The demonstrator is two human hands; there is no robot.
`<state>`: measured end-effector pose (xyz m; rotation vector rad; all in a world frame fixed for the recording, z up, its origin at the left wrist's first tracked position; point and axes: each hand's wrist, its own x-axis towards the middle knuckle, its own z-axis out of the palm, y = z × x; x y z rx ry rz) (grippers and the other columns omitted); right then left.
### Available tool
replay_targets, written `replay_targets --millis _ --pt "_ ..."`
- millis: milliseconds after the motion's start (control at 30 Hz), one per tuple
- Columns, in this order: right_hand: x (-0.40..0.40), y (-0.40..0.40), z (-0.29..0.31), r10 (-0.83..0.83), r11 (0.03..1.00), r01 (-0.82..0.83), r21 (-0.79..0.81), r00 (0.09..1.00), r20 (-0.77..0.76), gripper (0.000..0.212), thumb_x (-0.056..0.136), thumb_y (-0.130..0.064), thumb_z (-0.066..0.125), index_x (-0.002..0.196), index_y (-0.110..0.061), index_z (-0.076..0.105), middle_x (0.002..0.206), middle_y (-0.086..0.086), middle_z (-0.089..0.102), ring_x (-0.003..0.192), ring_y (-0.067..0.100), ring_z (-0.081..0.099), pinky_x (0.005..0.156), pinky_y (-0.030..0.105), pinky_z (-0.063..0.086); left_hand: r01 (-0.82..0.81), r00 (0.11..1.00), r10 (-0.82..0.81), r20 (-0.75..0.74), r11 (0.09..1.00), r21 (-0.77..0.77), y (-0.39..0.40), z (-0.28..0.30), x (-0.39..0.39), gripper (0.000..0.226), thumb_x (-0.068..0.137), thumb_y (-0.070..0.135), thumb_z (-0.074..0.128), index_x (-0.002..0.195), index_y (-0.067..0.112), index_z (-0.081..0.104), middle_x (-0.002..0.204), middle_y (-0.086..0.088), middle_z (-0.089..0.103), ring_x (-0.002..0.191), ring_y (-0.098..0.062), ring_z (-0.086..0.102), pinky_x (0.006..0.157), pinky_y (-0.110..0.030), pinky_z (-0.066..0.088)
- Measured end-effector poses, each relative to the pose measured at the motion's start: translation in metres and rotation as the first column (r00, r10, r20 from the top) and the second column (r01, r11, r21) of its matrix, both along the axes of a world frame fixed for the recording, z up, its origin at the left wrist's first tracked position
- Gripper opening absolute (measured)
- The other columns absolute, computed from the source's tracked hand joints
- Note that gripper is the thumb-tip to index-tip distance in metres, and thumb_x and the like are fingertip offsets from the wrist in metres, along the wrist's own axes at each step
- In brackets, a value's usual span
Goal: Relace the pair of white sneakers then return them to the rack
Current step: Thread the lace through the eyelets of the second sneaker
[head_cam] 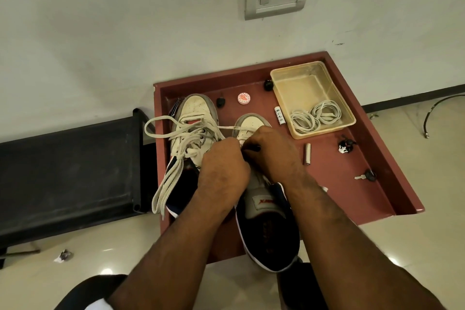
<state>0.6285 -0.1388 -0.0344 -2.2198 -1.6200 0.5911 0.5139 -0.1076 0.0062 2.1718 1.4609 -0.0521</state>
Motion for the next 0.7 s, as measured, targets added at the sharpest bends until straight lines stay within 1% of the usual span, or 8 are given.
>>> replay_targets --millis 67,133,233,367,433,500,567,700 --pt "-0.001 0.002 -0.004 -0.012 0.999 0.009 -0.04 0.998 -0.067 0.019 0.088 -0.029 0.067 0.105 -0.029 0.076 0.097 -0.002 0.06 0.092 0.019 0.06 0.069 0.024 0.037 -0.007 1.0 0.007 0.016 1.0 -0.005 0.002 -0.002 -0.001 0.025 0.09 0.011 0.054 0.113 0.012 0.064 0.104 -0.007 0.066 0.091 -0.022 0.061 0.076 -0.029 0.048" --pt "-0.005 0.004 -0.009 -0.068 0.996 0.06 -0.062 0.988 -0.139 0.017 0.085 -0.028 0.07 0.101 -0.028 0.077 0.1 0.0 0.068 0.092 0.021 0.064 0.078 0.031 0.049 0.003 1.0 -0.003 0.005 1.0 0.0 0.003 -0.004 -0.002 0.023 0.09 0.011 0.054 0.11 0.011 0.065 0.101 -0.006 0.065 0.082 -0.019 0.055 0.072 -0.028 0.045" --pt "-0.009 0.005 -0.01 -0.139 0.989 0.131 -0.066 0.979 -0.146 0.012 0.085 -0.025 0.068 0.093 -0.024 0.077 0.1 0.0 0.069 0.094 0.02 0.062 0.088 0.04 0.048 0.005 1.0 -0.005 0.006 1.0 0.021 0.005 -0.008 -0.002 0.025 0.089 0.011 0.054 0.111 0.013 0.064 0.098 -0.004 0.064 0.08 -0.017 0.052 0.07 -0.026 0.04" --pt "0.004 0.007 0.001 -0.029 0.989 0.005 -0.15 0.987 -0.158 0.01 0.086 -0.016 0.063 0.085 -0.015 0.073 0.081 0.004 0.069 0.075 0.019 0.062 0.061 0.027 0.046 -0.022 0.994 0.007 0.106 0.99 0.141 0.006 -0.013 -0.003 0.034 0.091 0.01 0.053 0.125 0.012 0.045 0.103 -0.008 0.066 0.094 -0.029 0.064 0.07 -0.032 0.042" --pt "0.01 0.006 0.01 0.012 0.979 -0.05 -0.198 0.982 -0.187 0.013 0.086 -0.014 0.064 0.094 -0.015 0.074 0.088 0.003 0.071 0.08 0.017 0.065 0.067 0.029 0.052 -0.023 0.991 -0.002 0.134 0.982 0.186 0.005 -0.015 -0.005 0.041 0.092 0.008 0.052 0.131 0.012 0.039 0.101 -0.011 0.066 0.094 -0.032 0.064 0.068 -0.035 0.042" --pt "0.009 -0.001 0.024 0.083 0.97 -0.12 -0.213 0.981 -0.175 0.017 0.086 -0.013 0.064 0.099 -0.018 0.074 0.096 0.001 0.071 0.088 0.018 0.065 0.073 0.03 0.052 -0.02 0.989 -0.009 0.15 0.981 0.194 0.004 -0.013 -0.006 0.045 0.092 0.01 0.053 0.135 0.011 0.038 0.103 -0.013 0.067 0.095 -0.034 0.064 0.068 -0.035 0.041" --pt "0.005 -0.013 0.045 0.181 0.954 -0.2 -0.222 0.978 -0.104 0.015 0.086 -0.013 0.065 0.097 -0.016 0.075 0.092 -0.001 0.067 0.089 0.02 0.064 0.069 0.028 0.044 -0.019 0.984 -0.013 0.178 0.984 0.179 0.001 -0.013 -0.006 0.039 0.092 0.011 0.054 0.128 0.011 0.04 0.103 -0.015 0.066 0.094 -0.036 0.064 0.068 -0.037 0.042" --pt "-0.011 -0.061 0.094 0.286 0.924 -0.271 -0.268 0.958 0.017 0.018 0.085 -0.008 0.062 0.096 -0.017 0.073 0.099 0.0 0.066 0.095 0.019 0.062 0.081 0.034 0.05 -0.022 0.991 0.0 0.137 0.987 0.158 0.002 -0.012 -0.003 0.039 0.09 0.005 0.05 0.128 0.006 0.041 0.104 -0.018 0.065 0.096 -0.038 0.063 0.068 -0.038 0.04"
